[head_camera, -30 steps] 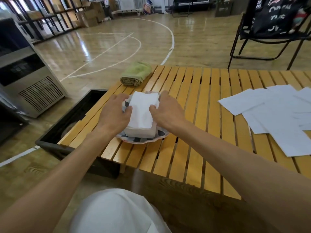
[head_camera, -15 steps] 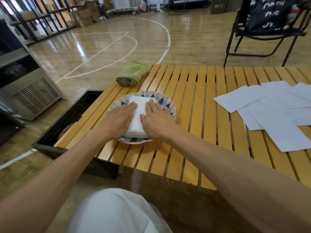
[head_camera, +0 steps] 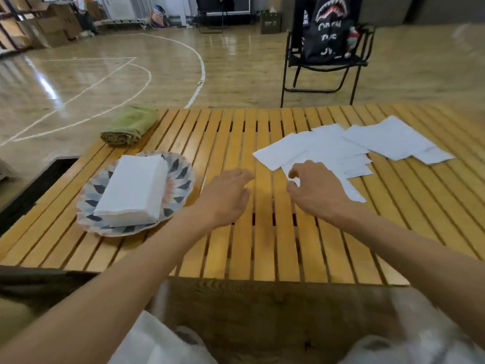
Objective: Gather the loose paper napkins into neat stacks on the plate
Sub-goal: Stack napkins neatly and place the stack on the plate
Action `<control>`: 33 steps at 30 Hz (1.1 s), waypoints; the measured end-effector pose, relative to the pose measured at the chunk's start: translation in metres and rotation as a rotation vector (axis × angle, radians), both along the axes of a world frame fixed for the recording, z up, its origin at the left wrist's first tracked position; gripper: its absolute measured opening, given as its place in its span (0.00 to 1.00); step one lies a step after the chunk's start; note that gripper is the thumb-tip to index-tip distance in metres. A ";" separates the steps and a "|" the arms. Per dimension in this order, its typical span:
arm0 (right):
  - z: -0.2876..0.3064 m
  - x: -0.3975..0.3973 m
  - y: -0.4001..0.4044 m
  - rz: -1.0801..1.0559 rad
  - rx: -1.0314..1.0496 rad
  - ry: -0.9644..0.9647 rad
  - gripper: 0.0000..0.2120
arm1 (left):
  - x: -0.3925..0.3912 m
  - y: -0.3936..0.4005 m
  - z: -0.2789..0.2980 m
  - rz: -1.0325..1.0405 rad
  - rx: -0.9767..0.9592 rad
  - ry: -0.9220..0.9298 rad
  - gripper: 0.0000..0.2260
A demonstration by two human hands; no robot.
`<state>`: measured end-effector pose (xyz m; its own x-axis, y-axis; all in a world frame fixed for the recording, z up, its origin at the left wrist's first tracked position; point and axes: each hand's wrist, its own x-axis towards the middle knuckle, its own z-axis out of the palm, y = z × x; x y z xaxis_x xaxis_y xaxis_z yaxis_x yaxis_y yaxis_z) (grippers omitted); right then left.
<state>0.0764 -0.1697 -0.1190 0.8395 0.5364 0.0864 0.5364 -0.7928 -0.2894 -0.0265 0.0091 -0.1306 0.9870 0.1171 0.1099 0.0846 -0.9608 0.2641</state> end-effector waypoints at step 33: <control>-0.007 -0.022 -0.075 0.446 -0.155 0.091 0.04 | -0.029 -0.072 -0.023 -0.059 -0.106 -0.064 0.09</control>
